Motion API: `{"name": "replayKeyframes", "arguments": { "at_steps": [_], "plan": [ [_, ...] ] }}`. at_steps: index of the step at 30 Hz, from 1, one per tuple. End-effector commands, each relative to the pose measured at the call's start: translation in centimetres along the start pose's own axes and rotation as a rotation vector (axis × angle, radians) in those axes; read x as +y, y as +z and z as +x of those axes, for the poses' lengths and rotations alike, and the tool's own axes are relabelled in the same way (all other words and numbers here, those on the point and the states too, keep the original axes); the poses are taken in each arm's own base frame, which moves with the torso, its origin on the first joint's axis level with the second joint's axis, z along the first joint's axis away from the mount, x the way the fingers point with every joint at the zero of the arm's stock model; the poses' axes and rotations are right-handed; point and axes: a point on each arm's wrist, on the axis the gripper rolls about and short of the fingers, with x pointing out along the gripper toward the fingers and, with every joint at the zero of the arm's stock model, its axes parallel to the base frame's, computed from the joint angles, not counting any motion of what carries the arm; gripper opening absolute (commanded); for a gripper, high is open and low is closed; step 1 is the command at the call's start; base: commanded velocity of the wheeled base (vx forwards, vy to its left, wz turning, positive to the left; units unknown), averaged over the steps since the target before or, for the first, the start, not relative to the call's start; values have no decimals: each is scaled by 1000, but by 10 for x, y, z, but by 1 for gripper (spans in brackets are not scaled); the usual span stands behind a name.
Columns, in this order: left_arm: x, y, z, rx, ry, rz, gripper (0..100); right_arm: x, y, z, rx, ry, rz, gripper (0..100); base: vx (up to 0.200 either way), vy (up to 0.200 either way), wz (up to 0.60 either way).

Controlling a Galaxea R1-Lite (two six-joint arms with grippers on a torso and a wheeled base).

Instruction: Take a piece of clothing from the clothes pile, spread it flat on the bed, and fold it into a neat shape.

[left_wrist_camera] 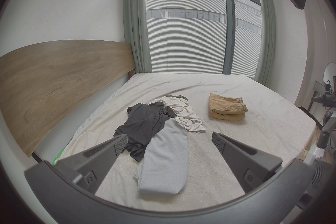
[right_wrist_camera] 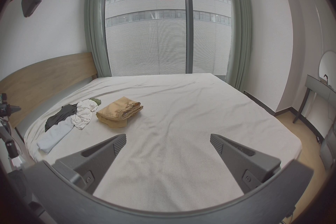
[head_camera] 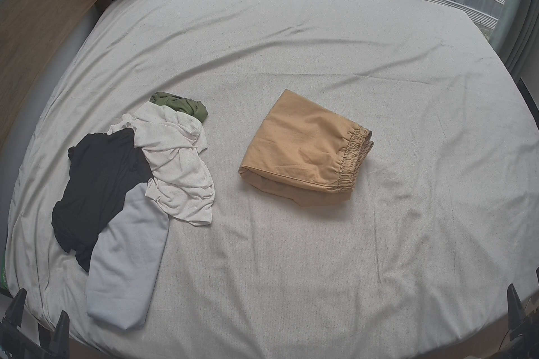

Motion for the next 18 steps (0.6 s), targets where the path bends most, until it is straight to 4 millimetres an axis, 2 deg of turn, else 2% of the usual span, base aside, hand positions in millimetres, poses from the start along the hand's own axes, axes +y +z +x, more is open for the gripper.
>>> {"name": "replayKeyframes", "arguments": {
  "at_steps": [1, 7, 18],
  "plan": [
    [0, -5, 0, 1, -3, -2, 100, 0, -5, 1, 17, 12, 1, 100, 0, 0, 0],
    [0, -5, 0, -3, -5, -1, 100, 1, -5, 1, 21, 61, -48, 100, 0, 0, 0],
    [0, -5, 0, -2, -3, -3, 100, 1, -5, 1, 22, 64, -31, 100, 0, 0, 0]
  ]
}}
